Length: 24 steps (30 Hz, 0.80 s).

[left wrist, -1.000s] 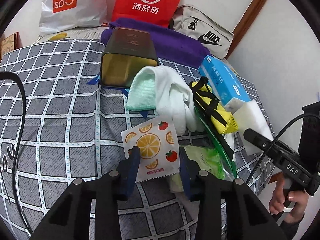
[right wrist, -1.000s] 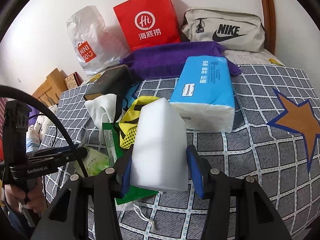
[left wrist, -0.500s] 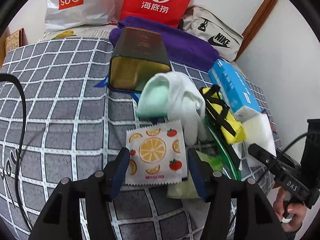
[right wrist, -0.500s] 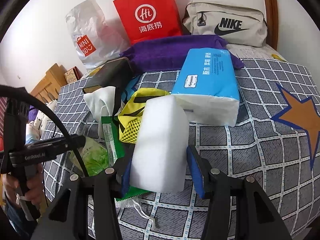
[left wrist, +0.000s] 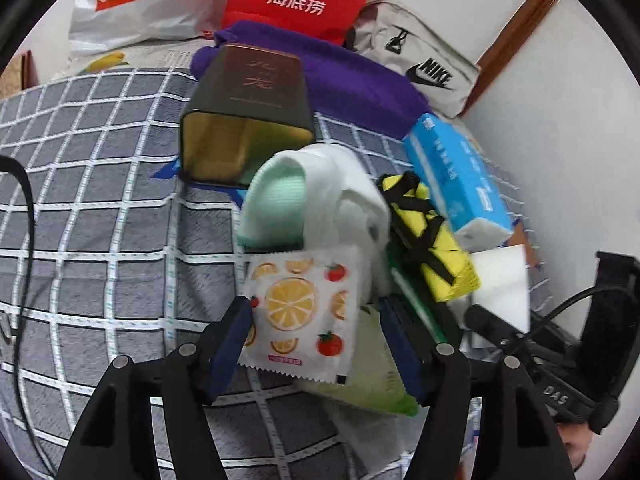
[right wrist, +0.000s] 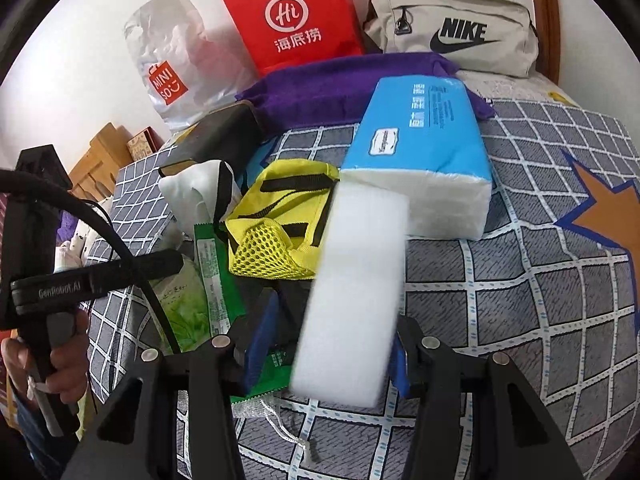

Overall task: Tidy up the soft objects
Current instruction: 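Lift the white sponge with the right tool while the left tool lifts the orange-print packet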

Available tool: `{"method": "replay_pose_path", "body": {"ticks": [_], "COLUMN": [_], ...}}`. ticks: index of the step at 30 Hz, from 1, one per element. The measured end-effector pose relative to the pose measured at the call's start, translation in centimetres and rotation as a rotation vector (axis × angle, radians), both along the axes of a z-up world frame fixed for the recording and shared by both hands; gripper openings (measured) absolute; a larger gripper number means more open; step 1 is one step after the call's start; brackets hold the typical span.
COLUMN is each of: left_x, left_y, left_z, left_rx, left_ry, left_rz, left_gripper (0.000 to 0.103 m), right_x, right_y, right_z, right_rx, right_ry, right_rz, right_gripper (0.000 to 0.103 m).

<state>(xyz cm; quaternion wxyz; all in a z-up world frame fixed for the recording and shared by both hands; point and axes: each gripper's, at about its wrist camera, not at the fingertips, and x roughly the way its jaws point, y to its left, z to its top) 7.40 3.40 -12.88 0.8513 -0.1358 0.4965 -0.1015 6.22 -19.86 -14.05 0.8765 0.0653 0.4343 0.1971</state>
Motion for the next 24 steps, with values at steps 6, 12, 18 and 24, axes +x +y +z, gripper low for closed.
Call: {"method": "replay_pose_path", "body": {"ticks": [6,12,18,24], "left_x": [0.7,0.7,0.6,0.4], "left_y": [1.4,0.5,1.9,3.3], "left_z": [0.1,-0.6,-0.4,-0.5], "left_rx": [-0.010,0.039,0.015,0.031], "left_ry": [-0.011,-0.025,-0.059,-0.060], "left_rz": [0.050,0.005,0.013,0.025], "left_gripper": [0.065,0.065,0.055,0.055], "right_x": [0.1,0.3,0.7,0.7], "right_y": [0.4,0.3,0.4,0.7], "right_z": [-0.2,-0.1,-0.3,-0.2], "right_rx": [-0.005,-0.002,-0.003,-0.021], "right_ry": [0.007,0.001,0.008,0.007], "right_rz": [0.008,0.007,0.001,0.005], "right_gripper": [0.051,0.051,0.050,0.050]}}
